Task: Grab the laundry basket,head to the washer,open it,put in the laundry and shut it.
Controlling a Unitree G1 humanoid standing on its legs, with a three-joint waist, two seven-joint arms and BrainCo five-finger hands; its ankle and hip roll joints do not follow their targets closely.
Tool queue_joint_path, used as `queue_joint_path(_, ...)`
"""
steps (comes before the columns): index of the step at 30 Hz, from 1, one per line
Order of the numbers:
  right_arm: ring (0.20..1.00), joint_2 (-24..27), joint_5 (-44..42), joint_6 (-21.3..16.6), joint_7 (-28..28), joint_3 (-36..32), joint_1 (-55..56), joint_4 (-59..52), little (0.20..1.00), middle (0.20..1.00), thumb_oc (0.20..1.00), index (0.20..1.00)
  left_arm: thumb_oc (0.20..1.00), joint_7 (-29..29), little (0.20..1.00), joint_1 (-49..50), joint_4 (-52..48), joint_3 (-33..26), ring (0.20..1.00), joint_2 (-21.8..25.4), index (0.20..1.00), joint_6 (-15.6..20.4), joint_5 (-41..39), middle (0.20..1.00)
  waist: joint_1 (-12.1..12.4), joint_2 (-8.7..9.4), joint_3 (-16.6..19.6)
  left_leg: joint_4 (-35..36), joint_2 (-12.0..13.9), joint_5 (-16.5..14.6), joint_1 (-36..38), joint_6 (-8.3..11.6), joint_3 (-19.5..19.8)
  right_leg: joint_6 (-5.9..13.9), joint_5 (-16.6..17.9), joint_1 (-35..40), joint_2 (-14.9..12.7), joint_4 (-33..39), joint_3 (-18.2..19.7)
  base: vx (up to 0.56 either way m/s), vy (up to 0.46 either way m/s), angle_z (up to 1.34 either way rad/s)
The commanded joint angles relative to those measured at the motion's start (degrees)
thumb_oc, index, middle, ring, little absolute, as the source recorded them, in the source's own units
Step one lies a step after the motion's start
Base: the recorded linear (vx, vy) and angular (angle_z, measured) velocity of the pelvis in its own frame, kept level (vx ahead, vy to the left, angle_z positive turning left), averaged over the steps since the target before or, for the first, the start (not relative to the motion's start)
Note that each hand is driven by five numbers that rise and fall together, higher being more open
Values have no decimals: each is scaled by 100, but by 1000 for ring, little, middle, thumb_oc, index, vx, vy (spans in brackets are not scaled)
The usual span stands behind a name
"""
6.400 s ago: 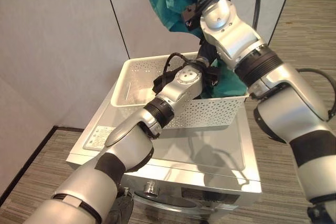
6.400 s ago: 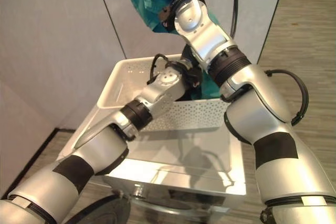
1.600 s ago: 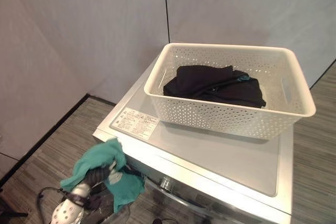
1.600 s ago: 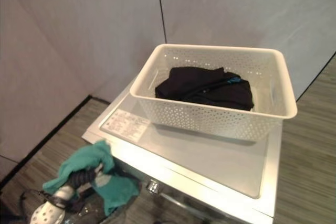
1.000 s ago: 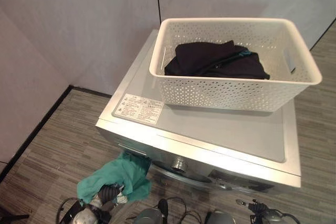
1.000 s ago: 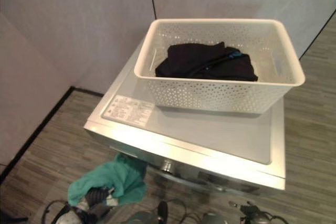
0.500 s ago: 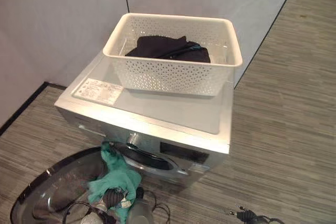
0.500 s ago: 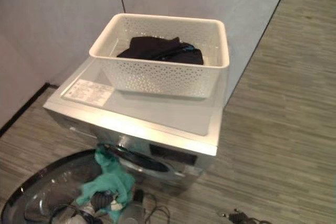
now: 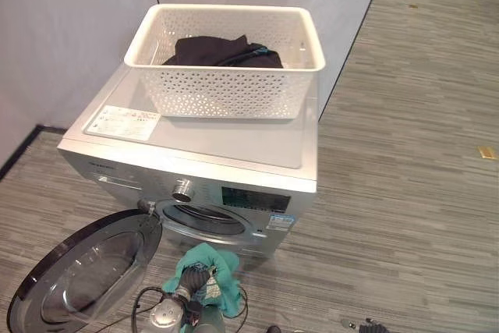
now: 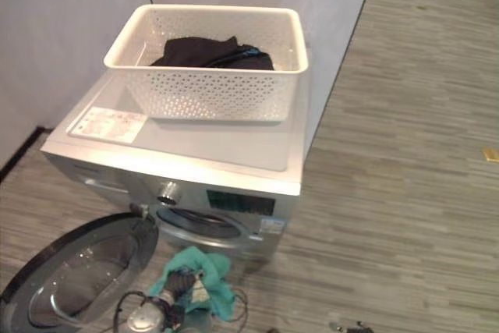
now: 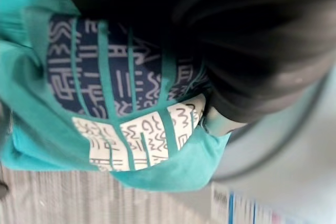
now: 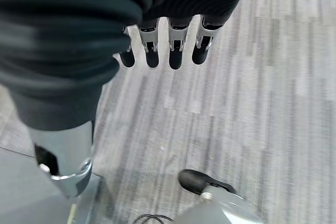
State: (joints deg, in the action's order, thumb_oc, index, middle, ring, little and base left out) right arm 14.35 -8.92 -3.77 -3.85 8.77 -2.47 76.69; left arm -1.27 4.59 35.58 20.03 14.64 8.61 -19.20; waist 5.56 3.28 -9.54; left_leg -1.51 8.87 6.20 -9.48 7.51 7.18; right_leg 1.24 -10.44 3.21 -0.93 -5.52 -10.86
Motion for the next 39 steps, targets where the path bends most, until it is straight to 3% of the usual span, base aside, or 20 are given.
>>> queue_joint_path(1,1000,12,68,-117,-135,349,-176,-336,1000,1000,1000,1000,200,149,200,-246,-47,75,200,-52,200,187,-532,200,72,9,-35,-384,217,96,-751,-101,117,163,-403,80,-323,-409,-56,-134,-9,-13)
queue_joint_path(5,1000,-302,379,-40,-203,1191,-596,-500,1000,1000,1000,1000,200,672,200,-1015,472,102,200,-218,200,377,-1095,200,31,130,-606,-569,341,128,-1200,-149,1,163,-371,-918,-323,-1116,73,-274,6,-25)
queue_joint_path(11,1000,-439,870,136,-332,1806,-915,-280,1000,1000,1000,1000,200,1105,200,-1956,934,206,200,-335,200,509,-1334,200,-42,214,-1013,-840,372,181,-1802,-161,1,137,-391,-1767,-302,-1608,131,-153,16,-21)
queue_joint_path(14,1000,-493,1204,217,-339,2313,-1025,-265,1000,1000,1000,1000,200,1401,200,-2876,1548,182,200,-401,200,562,-1575,200,-221,363,-975,-909,433,225,-2243,-156,25,147,-334,-2395,-244,-1743,257,-161,-9,-12)
queue_joint_path(18,1000,-449,1272,171,-332,2508,-933,-409,1000,1000,1000,1000,200,1651,200,-3744,2007,-37,200,-354,200,650,-1803,200,-442,443,-906,-894,530,324,-2602,-104,19,129,-324,-2919,-175,-1902,293,-110,-12,-19)
queue_joint_path(22,1000,-401,1302,147,-352,2590,-884,-521,1000,1000,1000,1000,200,1839,200,-4275,1923,-192,200,-241,200,781,-2045,200,-551,439,-844,-864,557,422,-2920,-23,66,110,-365,-3270,-170,-2070,223,-65,-41,-11)
queue_joint_path(24,1000,-366,1295,98,-367,2652,-812,-599,1000,1000,1000,1000,200,1973,200,-4592,1884,-343,200,-160,200,888,-2231,200,-666,517,-823,-896,516,300,-2998,51,102,115,-575,-3391,-192,-2225,257,16,-71,6)
queue_joint_path(27,1000,-293,1419,23,-438,2819,-806,-878,1000,1000,1000,1000,200,2268,200,-5330,1926,-727,200,218,200,1036,-2435,200,-756,618,-849,-938,504,335,-3322,128,150,104,-657,-3711,-234,-2457,196,-59,-39,5)
queue_joint_path(31,1000,-253,1451,-31,-453,2876,-820,-1036,1000,1000,1000,1000,200,2457,200,-5610,1904,-935,200,560,200,1126,-2434,200,-771,678,-876,-1005,498,326,-3470,153,176,100,-683,-3870,-249,-2589,174,-32,-25,5)
queue_joint_path(33,1000,-247,1346,-147,-452,2903,-871,-1242,1000,1000,1000,1000,200,2760,200,-5903,1853,-1202,200,1286,200,1231,-2201,200,-760,809,-917,-1057,541,324,-3644,174,192,127,-655,-4049,-272,-2639,124,-24,-46,2)
queue_joint_path(39,1000,-262,1259,-190,-459,2861,-875,-1521,1000,1000,1000,1000,200,3292,200,-5495,1136,-1649,200,1771,200,1389,-1806,200,-622,849,-990,-986,550,323,-3639,168,199,143,-629,-4011,-277,-2540,62,15,-10,2)
